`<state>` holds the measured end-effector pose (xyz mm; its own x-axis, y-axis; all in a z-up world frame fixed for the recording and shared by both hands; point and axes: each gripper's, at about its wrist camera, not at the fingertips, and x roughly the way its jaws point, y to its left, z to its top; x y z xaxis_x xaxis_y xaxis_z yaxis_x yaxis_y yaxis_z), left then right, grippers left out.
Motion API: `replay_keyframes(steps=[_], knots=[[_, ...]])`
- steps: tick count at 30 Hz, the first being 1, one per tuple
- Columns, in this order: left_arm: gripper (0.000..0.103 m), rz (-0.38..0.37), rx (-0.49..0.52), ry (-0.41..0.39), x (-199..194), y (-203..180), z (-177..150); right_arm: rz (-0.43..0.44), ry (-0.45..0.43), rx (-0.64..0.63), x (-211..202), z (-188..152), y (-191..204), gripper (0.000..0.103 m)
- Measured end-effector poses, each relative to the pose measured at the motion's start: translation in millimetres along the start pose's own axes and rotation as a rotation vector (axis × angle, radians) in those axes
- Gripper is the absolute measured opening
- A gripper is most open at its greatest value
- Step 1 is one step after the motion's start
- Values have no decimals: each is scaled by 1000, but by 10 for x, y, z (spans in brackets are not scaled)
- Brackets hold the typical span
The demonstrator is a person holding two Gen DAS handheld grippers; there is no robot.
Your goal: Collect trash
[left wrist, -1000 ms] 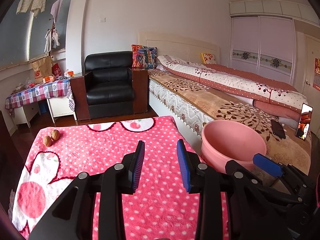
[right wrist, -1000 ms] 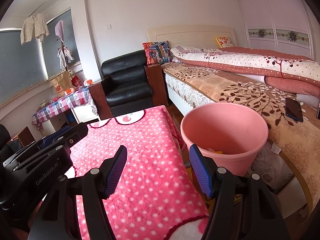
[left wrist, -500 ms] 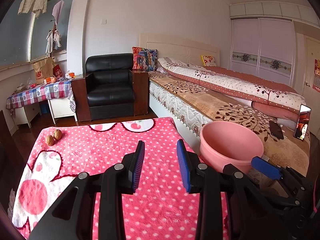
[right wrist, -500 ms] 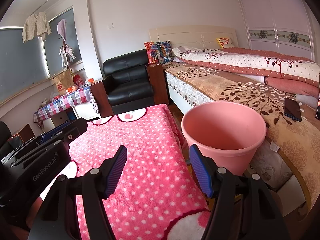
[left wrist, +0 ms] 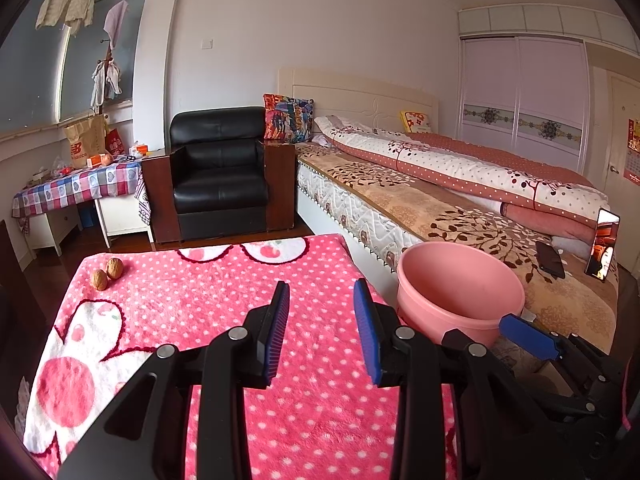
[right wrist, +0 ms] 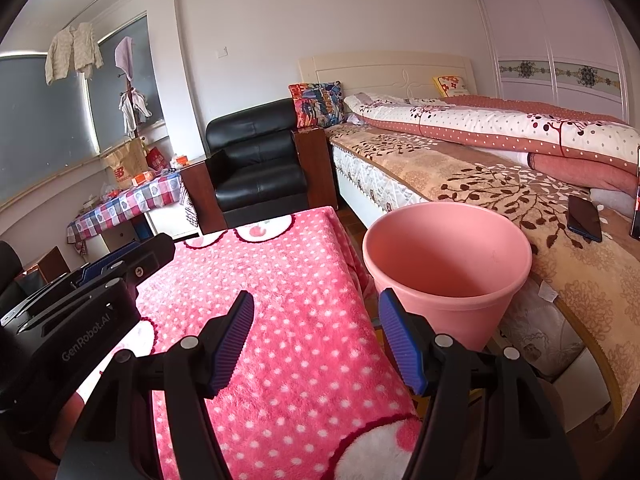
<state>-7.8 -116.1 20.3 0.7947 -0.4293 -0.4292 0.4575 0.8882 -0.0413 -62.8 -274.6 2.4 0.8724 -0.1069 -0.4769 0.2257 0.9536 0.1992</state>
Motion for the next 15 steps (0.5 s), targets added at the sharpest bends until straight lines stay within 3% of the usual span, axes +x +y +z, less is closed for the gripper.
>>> replay_keyframes(steps=[15], knots=[[34,-4,-9,16,15,-25,5,0,11,-1,-9,-24,-32,64]])
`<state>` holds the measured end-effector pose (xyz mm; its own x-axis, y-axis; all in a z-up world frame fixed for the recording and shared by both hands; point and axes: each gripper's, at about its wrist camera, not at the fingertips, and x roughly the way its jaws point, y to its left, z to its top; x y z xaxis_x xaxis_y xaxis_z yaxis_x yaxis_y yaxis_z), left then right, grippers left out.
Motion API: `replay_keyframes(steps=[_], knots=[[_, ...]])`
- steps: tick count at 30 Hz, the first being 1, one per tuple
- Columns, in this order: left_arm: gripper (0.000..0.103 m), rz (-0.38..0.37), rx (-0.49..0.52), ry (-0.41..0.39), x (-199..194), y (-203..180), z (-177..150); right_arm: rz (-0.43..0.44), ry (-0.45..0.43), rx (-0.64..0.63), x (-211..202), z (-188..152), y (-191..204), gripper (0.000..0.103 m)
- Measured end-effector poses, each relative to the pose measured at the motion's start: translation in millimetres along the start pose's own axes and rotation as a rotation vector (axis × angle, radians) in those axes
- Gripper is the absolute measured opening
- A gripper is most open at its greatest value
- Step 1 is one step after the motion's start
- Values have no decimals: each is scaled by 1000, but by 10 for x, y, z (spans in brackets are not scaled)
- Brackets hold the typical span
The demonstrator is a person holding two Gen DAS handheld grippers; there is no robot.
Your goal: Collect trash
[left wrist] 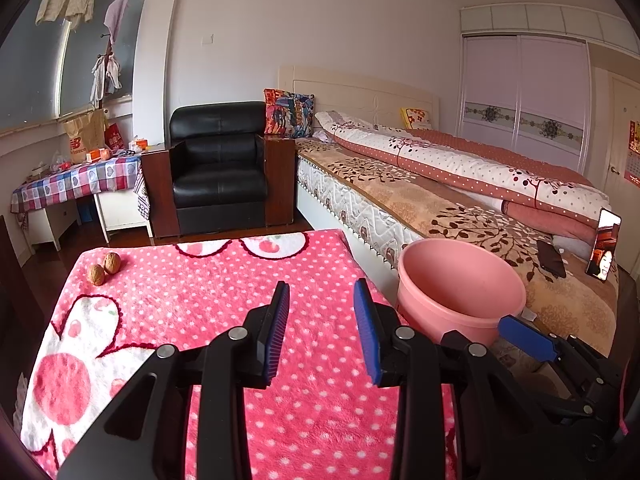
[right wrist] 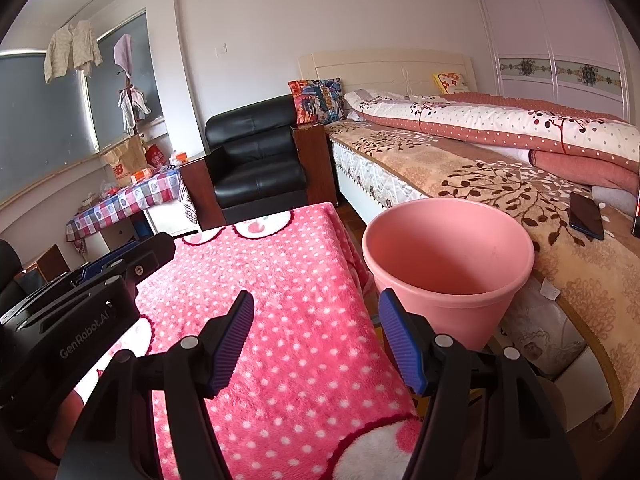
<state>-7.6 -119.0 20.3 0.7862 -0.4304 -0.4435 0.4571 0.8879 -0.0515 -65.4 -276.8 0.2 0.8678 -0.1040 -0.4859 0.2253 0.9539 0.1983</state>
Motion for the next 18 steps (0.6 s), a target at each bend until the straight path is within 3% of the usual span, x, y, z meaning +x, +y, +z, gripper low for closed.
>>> replay_keyframes(steps=[18], knots=[[34,7,0,13,95,62,-11,2,18,-3,108,27,-5,64]])
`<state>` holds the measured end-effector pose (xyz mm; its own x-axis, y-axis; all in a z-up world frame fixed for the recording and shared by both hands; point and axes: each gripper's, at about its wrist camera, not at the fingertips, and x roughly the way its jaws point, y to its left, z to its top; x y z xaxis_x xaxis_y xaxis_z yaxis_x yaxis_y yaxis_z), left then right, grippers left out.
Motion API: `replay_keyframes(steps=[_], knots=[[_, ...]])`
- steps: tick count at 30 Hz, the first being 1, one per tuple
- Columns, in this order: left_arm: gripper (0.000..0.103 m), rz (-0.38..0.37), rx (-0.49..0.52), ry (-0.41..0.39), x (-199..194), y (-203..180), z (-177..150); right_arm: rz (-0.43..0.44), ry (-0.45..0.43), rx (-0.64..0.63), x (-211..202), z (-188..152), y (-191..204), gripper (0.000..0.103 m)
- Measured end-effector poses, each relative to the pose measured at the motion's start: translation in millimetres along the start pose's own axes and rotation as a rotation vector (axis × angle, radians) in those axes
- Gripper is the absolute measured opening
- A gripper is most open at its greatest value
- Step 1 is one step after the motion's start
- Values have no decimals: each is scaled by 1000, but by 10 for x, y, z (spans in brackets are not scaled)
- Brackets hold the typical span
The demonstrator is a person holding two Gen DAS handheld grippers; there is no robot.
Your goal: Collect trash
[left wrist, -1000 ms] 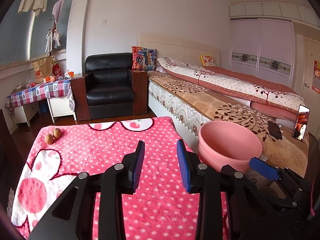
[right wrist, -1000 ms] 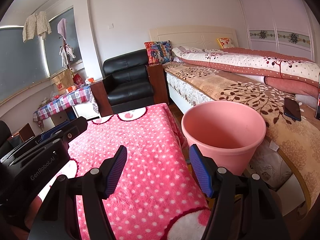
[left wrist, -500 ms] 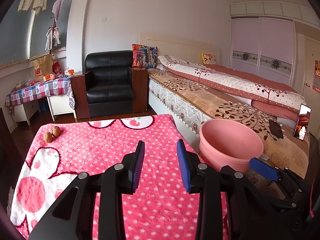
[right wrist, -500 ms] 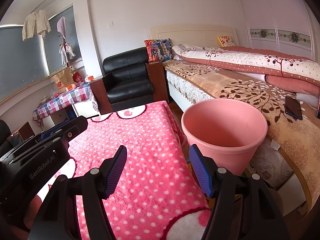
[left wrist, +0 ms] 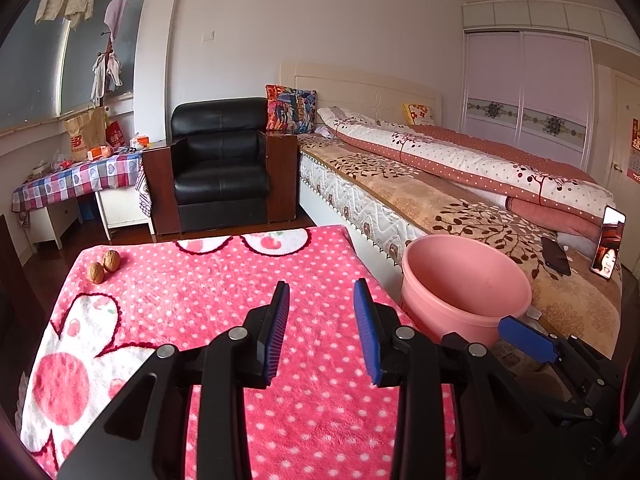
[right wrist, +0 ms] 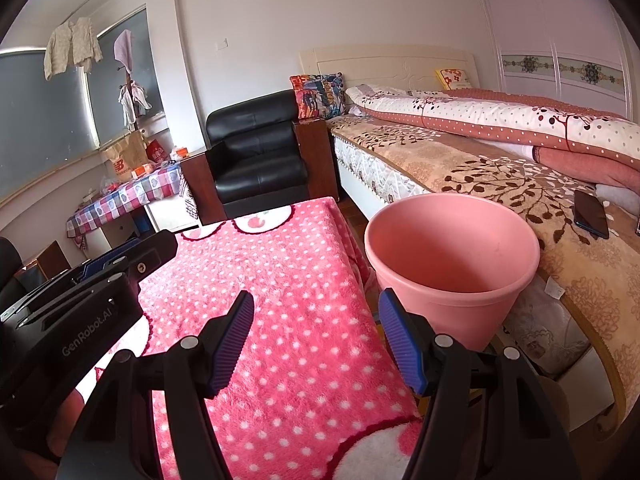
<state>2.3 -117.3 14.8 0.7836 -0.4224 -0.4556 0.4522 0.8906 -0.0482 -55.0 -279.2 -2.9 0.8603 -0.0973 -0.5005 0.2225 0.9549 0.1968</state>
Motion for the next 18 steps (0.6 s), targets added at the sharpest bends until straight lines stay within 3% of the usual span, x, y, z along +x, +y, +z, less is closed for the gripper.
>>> replay_keyframes(steps=[18], knots=[[34,1,-2,5,33,23,-10,0,10,-8,70,-22,21,64]])
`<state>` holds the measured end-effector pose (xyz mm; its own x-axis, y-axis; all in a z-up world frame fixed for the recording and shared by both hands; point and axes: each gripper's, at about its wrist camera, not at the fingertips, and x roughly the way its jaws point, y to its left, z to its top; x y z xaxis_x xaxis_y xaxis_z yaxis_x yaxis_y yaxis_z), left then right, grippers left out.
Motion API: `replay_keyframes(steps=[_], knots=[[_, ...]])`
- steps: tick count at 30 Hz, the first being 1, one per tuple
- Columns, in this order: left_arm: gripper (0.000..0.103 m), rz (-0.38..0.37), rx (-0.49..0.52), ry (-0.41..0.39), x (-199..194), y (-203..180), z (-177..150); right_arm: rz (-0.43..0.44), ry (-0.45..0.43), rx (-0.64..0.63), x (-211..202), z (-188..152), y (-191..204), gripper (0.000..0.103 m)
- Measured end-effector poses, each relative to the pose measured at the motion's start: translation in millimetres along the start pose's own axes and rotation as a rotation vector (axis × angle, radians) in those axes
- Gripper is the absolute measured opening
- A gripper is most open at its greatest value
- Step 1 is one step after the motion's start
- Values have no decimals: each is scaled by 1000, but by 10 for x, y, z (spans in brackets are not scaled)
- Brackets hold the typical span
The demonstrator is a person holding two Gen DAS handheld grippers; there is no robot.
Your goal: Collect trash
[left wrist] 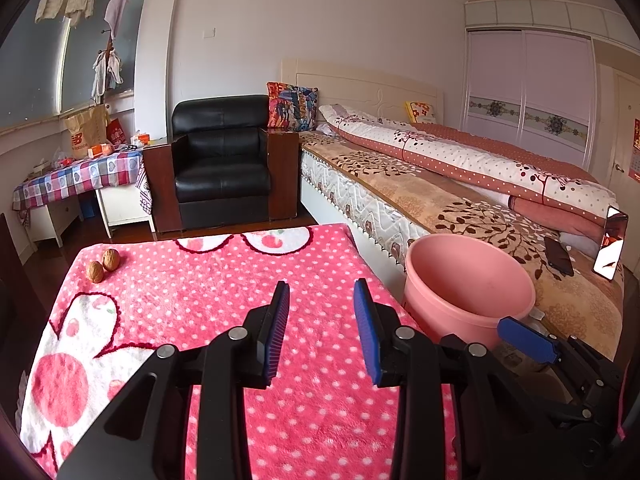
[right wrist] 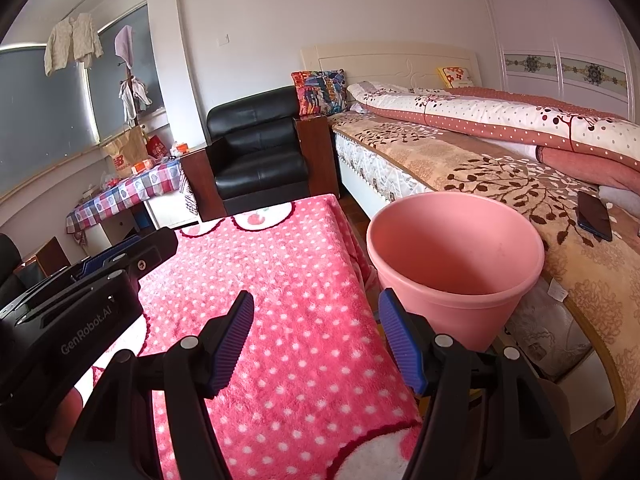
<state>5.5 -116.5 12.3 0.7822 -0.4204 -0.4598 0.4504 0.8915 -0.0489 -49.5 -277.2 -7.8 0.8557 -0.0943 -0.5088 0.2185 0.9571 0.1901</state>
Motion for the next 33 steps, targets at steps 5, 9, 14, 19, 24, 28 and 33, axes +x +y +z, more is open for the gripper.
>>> replay_keyframes(steps=[5,9,14,19,24,28,33], knots=[[34,-2,0,4,17,7,-12,-1,8,-2,53,-17,-13,64],[34,-1,-4,9,52,27,-28,0,15,-3,91,-3,-23,64],[34,-1,-4,15,87,33,-36,-1,18,-4,106,-7,-20,64],[34,-3,-4,20,108,37,-35,-2,22,-5,127,-15,-22,64],[34,-5,-1,25,131,33,-44,0,25,-3,144,-23,-24,64],[34,-2,4,26,144,23,-58,4,35,-6,183,-45,-31,64],[34,3,1,37,171,36,-46,4,39,-5,196,-48,-39,64]])
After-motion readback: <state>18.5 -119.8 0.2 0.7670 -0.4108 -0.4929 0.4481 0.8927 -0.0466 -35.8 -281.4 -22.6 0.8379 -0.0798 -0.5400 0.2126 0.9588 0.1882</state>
